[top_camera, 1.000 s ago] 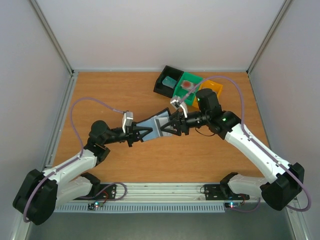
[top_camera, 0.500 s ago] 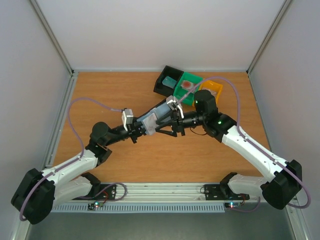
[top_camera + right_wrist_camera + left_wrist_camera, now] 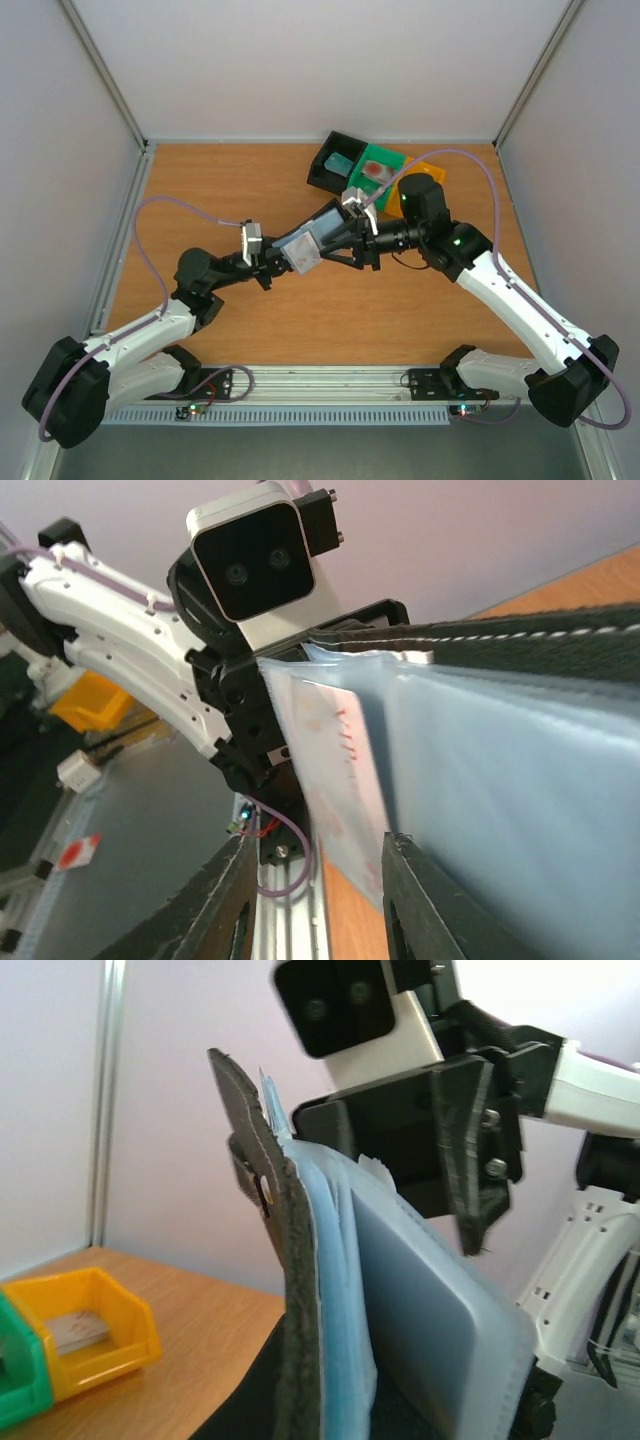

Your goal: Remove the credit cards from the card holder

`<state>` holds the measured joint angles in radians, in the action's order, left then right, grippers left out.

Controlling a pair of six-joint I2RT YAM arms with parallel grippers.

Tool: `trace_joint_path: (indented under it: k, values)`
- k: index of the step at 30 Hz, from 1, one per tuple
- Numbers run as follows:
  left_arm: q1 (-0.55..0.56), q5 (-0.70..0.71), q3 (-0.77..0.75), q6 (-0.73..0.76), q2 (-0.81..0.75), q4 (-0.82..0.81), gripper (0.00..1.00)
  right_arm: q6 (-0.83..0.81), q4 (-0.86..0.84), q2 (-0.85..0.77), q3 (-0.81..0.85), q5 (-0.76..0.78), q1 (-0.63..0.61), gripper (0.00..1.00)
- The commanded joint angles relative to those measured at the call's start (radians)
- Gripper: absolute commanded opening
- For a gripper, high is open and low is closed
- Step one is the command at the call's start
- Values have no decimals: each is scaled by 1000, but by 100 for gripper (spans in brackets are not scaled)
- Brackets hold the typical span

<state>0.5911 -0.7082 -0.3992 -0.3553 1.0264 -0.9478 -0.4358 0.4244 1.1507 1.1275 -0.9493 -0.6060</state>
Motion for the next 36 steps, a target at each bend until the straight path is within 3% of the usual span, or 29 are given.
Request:
trace_joint_path:
  k: [1,5,13,21,26,32,36]
  values:
    - [12,-73,-10,5,-7,-183,0,-63,71,21,56,-33,4,32]
    - [17,-78,-18,1,-2,-180,0,-86,94,63,85,-17,-18,28]
    - [30,-69,-24,2,12,-177,0,-107,76,89,92,-139,-63,26]
    - [32,-49,-20,-6,6,-141,0,-95,62,75,80,-238,-62,15]
    - [32,-41,-20,-4,3,-128,0,-88,60,50,76,-178,-62,2]
    - [32,-40,-11,-4,-9,-127,0,-119,73,-5,40,-38,-52,1]
    - [32,-41,-5,-2,-18,-125,0,-131,108,-17,41,-40,-4,1]
